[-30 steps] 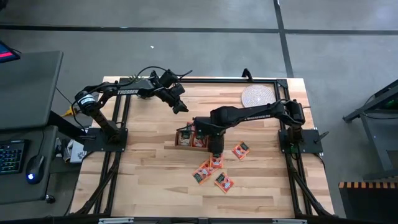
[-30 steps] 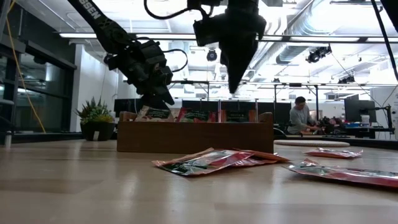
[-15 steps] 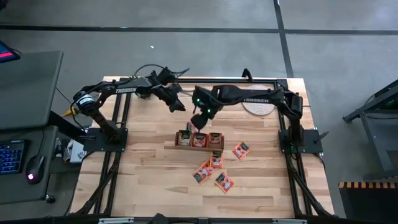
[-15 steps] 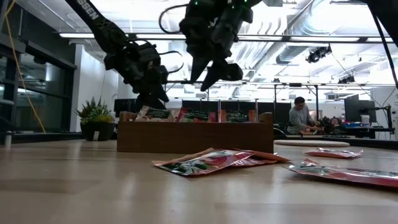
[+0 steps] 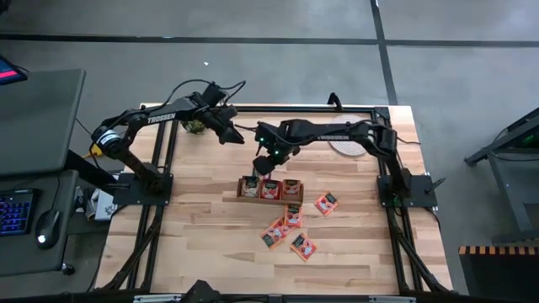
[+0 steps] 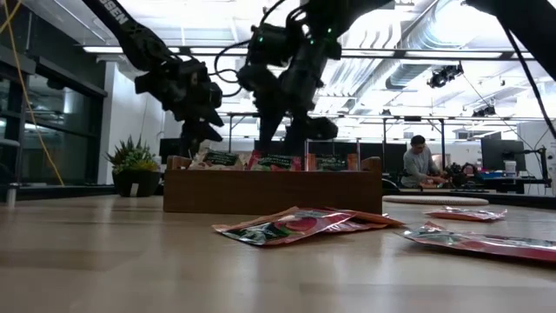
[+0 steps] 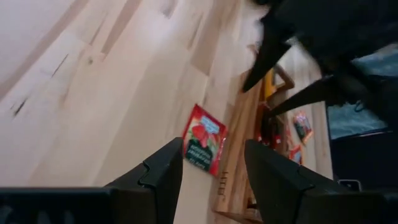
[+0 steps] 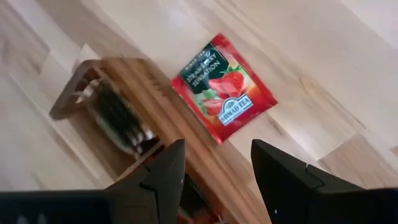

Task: Pick & Place Tea
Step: Put the red tea bag into the middle section of the brown wooden organizer

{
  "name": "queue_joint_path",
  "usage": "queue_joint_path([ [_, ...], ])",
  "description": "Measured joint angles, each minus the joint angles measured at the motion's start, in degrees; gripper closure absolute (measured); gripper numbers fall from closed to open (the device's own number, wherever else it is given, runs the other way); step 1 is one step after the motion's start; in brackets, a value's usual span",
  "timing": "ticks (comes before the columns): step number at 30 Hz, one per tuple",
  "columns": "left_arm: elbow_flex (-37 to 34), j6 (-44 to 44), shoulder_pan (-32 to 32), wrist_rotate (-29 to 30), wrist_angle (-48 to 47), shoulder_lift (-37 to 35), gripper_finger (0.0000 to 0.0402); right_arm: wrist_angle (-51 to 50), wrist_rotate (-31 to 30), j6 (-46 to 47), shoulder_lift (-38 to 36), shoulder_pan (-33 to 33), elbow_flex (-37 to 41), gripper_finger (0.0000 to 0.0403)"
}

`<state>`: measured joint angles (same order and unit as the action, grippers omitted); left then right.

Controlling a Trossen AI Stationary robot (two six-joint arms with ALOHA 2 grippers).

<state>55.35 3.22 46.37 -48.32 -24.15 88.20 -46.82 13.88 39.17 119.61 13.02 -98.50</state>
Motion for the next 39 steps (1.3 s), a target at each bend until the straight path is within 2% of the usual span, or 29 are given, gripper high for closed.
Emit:
queue_joint_path([
  [6,0.0,0.9,-0.3,-2.4,0.5,-0.1,0.0232,1.7,-0.5,0.9,3.4,0.6,0.0,0.0223],
  [10,0.0,1.0,-0.3,-2.6,0.5,-0.2,0.0232,2.4,-0.3,-2.4,5.3,0.9,0.0,0.0223],
  [14,0.0,1.1,-0.3,-2.8,0.5,-0.2,0.0232,3.2,-1.1,-10.1,5.4,0.9,0.0,0.0208],
  [19,-0.1,1.0,-0.3,-3.4,0.5,-0.2,0.0232,3.4,-1.9,-22.4,5.4,0.7,0.0,0.0165],
  [23,-0.1,1.0,-0.3,-3.9,0.5,-0.2,0.0232,4.2,-7.4,-35.1,5.4,-0.9,0.0,0.0142],
  [27,-0.1,1.0,-0.3,-3.9,0.5,-0.2,0.0232,4.7,-14.0,-44.3,5.4,-2.7,0.0,0.0137],
  [33,-0.1,1.0,-0.3,-3.8,0.5,-0.2,0.0232,6.5,-14.2,-45.2,6.8,-3.1,0.0,0.0136],
  [39,-0.1,1.0,-0.3,-3.6,0.6,-0.2,0.0232,6.4,-11.0,-44.8,8.4,-3.1,0.0,0.0136],
])
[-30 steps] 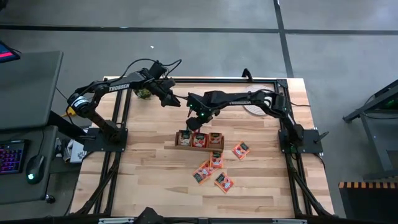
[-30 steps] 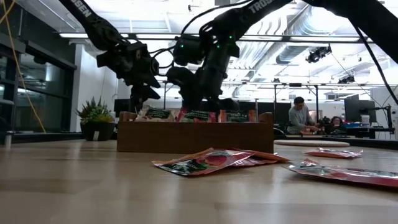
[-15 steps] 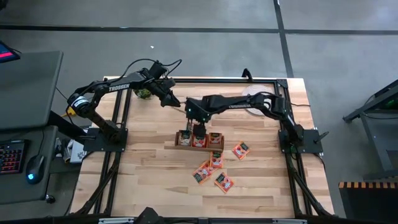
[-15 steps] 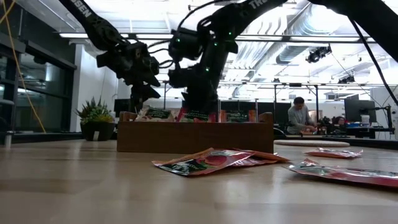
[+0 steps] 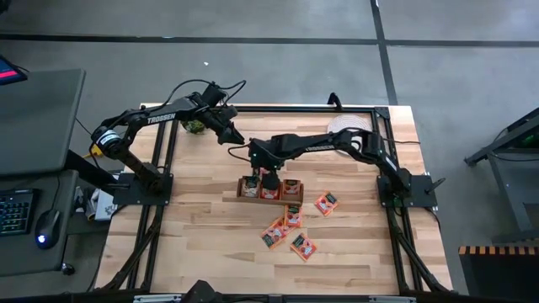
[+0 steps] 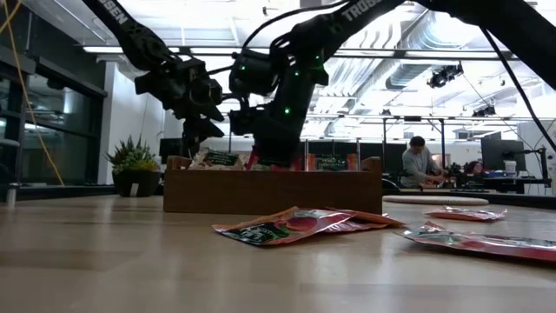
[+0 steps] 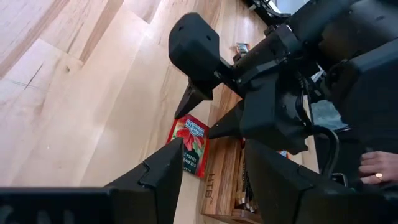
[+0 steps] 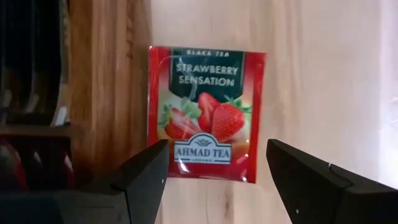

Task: Pick & Place Tea
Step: Put the red tea bag into the middle section of the brown wooden organizer

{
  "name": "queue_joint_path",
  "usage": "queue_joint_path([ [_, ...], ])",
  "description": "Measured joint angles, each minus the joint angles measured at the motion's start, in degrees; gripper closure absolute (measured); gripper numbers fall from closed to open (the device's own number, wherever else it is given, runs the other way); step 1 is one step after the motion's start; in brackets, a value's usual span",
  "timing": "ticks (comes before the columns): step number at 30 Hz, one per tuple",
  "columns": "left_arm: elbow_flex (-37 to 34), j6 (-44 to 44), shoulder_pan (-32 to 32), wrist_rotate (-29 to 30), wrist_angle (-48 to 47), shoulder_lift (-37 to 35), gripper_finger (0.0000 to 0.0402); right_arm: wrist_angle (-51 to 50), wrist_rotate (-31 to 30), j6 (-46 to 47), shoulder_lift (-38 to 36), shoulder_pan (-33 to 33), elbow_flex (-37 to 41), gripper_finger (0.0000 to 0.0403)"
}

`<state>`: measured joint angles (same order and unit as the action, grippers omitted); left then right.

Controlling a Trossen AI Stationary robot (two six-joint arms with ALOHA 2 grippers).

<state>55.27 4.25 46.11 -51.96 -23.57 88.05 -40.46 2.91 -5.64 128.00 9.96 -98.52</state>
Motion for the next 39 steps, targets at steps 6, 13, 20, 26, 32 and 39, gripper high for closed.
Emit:
queue_joint_path([
  [6,0.0,0.0,0.0,0.0,0.1,0.0,0.0232,0.0,2.0,-0.4,0.5,0.3,0.0,0.0136],
  [13,0.0,0.0,0.0,0.1,0.3,0.0,0.0232,-0.6,5.2,0.6,2.2,1.3,-0.3,0.0137],
  [20,0.0,0.0,0.0,0.7,0.3,0.0,0.0232,-0.9,3.7,0.2,2.8,1.4,-0.3,0.0142],
  [26,0.0,0.0,0.0,0.7,0.3,0.0,0.0232,-1.9,1.3,2.1,2.9,2.1,-0.2,0.0203],
  [32,0.0,0.1,0.0,1.2,0.4,0.0,0.0232,-2.1,2.0,5.7,3.0,3.9,-0.2,0.0309],
  [39,0.0,0.0,0.0,1.6,0.3,0.0,0.0232,-2.6,4.0,9.9,2.5,6.2,0.0,0.0383],
])
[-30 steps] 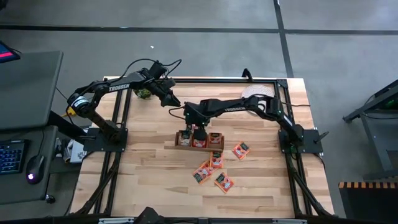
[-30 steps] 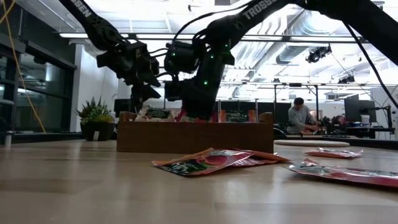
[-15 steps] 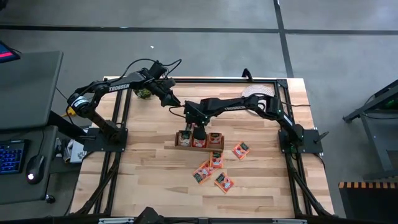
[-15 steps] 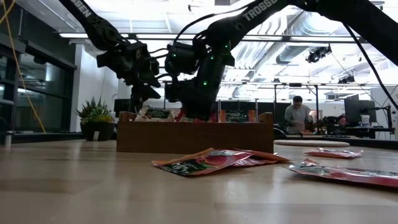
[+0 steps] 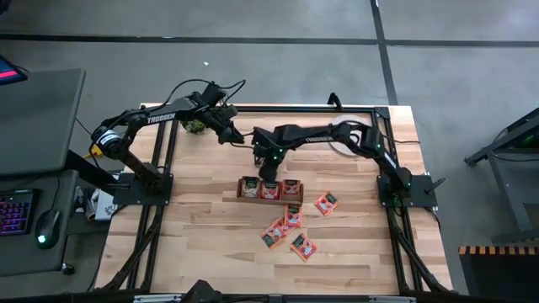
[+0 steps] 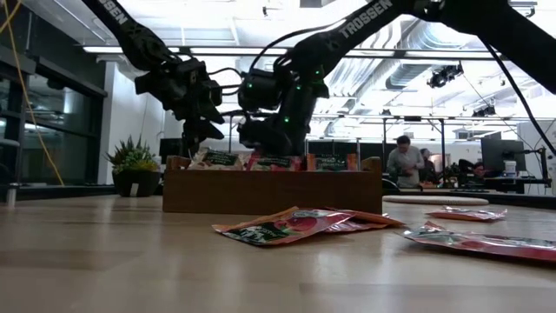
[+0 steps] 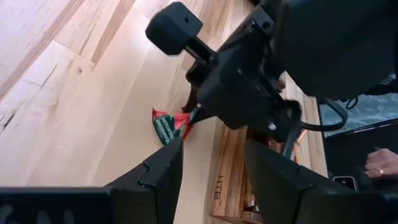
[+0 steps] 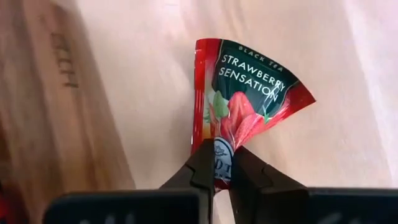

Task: Pick & Place Tea
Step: Put the red tea bag into the middle section of the brown wooden organizer

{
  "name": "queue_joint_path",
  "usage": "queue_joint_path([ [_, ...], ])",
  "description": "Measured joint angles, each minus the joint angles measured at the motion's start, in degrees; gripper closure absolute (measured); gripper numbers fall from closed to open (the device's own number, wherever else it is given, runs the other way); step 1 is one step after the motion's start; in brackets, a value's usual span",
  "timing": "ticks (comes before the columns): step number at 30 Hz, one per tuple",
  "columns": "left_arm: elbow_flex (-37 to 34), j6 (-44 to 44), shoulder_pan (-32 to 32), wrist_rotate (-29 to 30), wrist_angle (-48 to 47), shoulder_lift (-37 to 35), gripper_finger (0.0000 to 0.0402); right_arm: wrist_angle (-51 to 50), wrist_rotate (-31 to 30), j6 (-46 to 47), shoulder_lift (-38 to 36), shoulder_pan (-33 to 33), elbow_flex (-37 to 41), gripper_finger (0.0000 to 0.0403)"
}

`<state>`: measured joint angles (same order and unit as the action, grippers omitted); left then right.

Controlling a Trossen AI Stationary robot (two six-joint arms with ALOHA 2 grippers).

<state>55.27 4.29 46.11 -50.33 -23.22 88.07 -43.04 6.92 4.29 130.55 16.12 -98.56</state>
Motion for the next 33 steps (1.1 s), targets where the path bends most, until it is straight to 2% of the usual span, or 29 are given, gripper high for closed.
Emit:
queue_joint_path([
  [4,0.0,0.0,0.0,0.1,0.0,0.0,0.0232,-0.3,-2.2,1.4,-0.4,0.5,0.1,0.0386],
  [10,0.0,-0.2,0.0,0.1,0.0,0.0,0.0232,-0.2,-11.5,1.3,-3.0,0.4,0.4,0.0386],
  [25,0.0,-2.7,0.0,-0.8,1.0,0.0,0.0232,-0.6,-26.4,6.0,-17.5,-0.6,0.2,0.0386],
  [28,0.0,-5.7,0.0,-4.7,4.0,0.0,0.0232,0.6,-29.6,5.8,-19.4,-1.8,0.2,0.0386],
  [33,0.1,-15.3,0.0,-13.0,15.2,-0.3,0.0232,2.4,-36.8,1.9,-20.2,-4.8,0.1,0.0386],
])
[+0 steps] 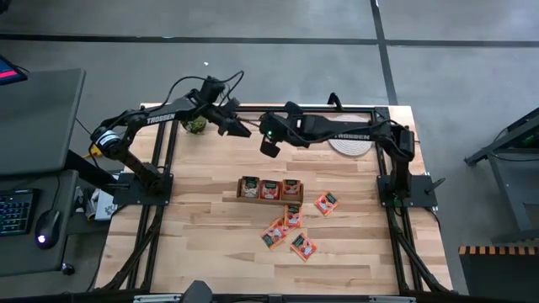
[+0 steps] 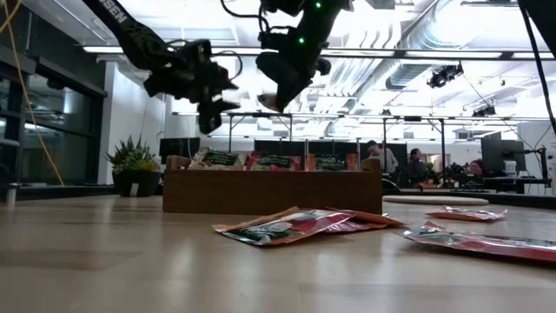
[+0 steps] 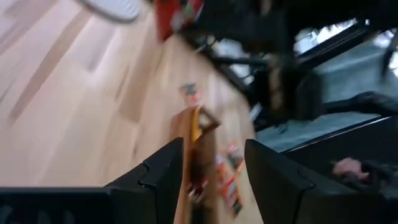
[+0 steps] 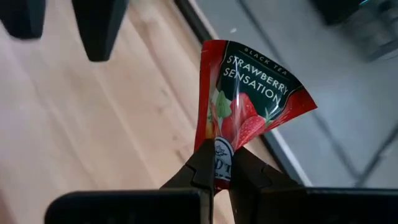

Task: Pick & Place Tea
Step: Put the red tea bag into the middle section of the brown wooden organizer

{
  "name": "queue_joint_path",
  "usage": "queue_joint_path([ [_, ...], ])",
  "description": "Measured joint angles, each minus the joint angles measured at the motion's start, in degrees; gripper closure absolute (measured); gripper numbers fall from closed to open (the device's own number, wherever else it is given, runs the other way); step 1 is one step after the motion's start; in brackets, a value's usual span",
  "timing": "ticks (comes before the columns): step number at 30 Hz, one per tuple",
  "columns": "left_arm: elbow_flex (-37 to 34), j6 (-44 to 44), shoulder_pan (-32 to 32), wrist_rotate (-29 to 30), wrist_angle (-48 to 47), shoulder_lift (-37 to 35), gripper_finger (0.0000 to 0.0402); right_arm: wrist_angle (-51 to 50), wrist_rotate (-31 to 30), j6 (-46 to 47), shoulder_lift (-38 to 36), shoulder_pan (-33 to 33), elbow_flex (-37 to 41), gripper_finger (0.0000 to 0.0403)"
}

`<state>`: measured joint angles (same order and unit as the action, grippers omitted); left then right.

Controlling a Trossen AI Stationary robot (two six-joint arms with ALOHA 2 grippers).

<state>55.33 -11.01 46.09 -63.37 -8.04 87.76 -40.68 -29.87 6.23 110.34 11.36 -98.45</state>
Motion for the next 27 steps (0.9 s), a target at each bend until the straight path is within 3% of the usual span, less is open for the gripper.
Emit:
queue_joint_path([
  [4,0.6,-6.9,0.0,-2.0,7.4,-0.4,0.0232,0.4,-7.6,-1.0,0.0,-2.2,0.0,0.0386],
  [8,3.3,-9.2,0.0,-3.1,8.9,-0.4,0.0232,2.5,-10.3,-1.0,0.0,-3.2,0.0,0.0386],
  [11,5.7,-9.9,-0.3,-3.1,8.9,-0.4,0.0232,3.8,-11.2,-0.8,0.0,-3.6,0.0,0.0386],
  [17,8.8,-9.9,-0.9,2.6,8.9,-0.4,0.0232,4.2,-10.3,-0.2,0.0,-3.6,0.0,0.0386],
  [27,9.2,-8.7,-0.8,8.6,7.9,-0.5,0.0232,4.6,-8.7,0.0,0.0,-3.6,0.0,0.0387],
])
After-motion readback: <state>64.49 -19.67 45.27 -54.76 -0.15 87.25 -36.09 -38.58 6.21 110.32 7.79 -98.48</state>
